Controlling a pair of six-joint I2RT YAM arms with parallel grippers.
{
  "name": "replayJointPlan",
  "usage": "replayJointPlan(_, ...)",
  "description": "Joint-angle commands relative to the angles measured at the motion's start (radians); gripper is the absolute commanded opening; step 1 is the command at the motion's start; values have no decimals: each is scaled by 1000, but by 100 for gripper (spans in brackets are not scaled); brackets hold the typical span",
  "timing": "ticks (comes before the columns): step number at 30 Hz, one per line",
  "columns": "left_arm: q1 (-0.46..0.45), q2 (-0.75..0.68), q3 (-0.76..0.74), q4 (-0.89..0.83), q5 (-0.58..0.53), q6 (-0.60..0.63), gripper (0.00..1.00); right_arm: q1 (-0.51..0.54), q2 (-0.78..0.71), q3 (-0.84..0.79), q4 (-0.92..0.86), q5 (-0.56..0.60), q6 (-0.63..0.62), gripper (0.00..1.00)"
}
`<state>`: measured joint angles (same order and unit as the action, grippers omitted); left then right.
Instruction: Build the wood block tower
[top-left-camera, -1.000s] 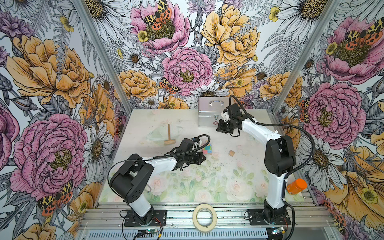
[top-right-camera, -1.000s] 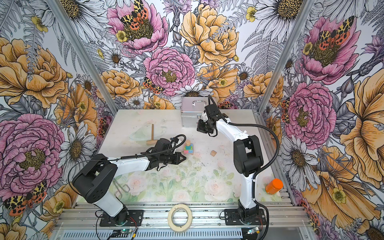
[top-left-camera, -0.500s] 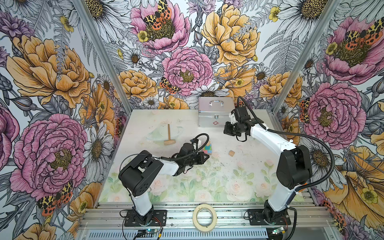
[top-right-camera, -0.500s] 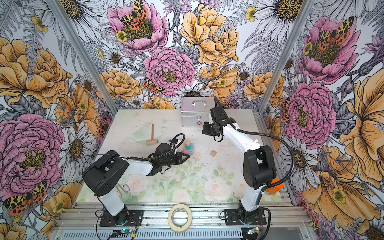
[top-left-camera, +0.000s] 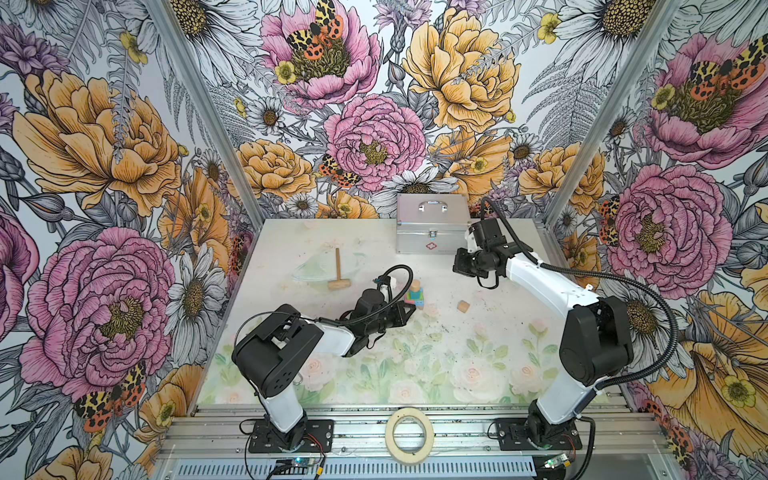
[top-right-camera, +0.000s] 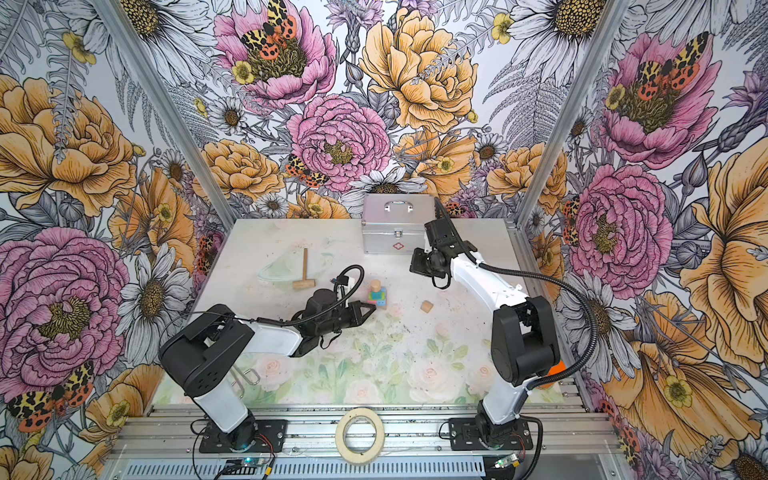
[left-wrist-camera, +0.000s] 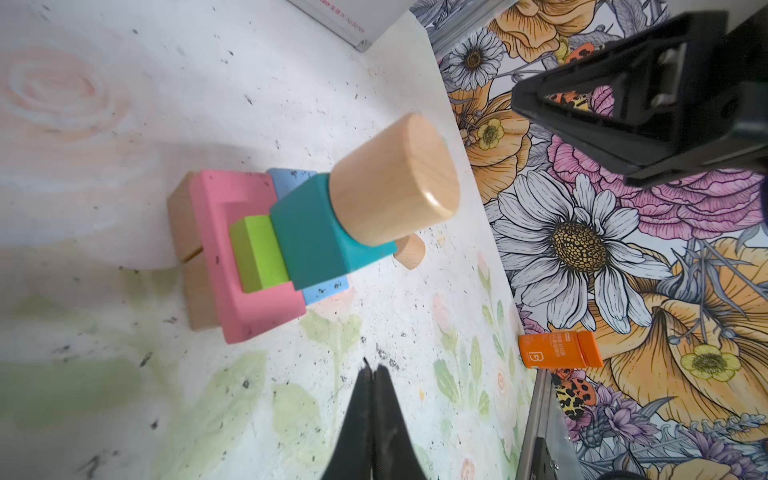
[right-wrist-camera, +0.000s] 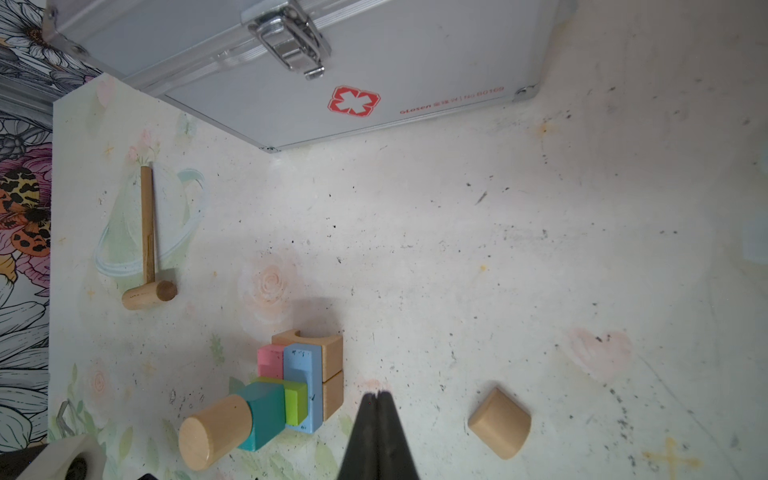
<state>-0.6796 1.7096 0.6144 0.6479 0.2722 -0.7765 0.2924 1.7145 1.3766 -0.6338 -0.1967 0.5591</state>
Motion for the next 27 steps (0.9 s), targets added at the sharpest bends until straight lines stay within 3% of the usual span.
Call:
replayJointPlan(1, -7, -23, -3, 7, -58, 19, 0, -9, -35, -7, 33, 16, 10, 0)
replayJointPlan(27, -5, -1, 58, -37, -86, 40, 0, -16, -53, -50, 51, 12, 22, 0)
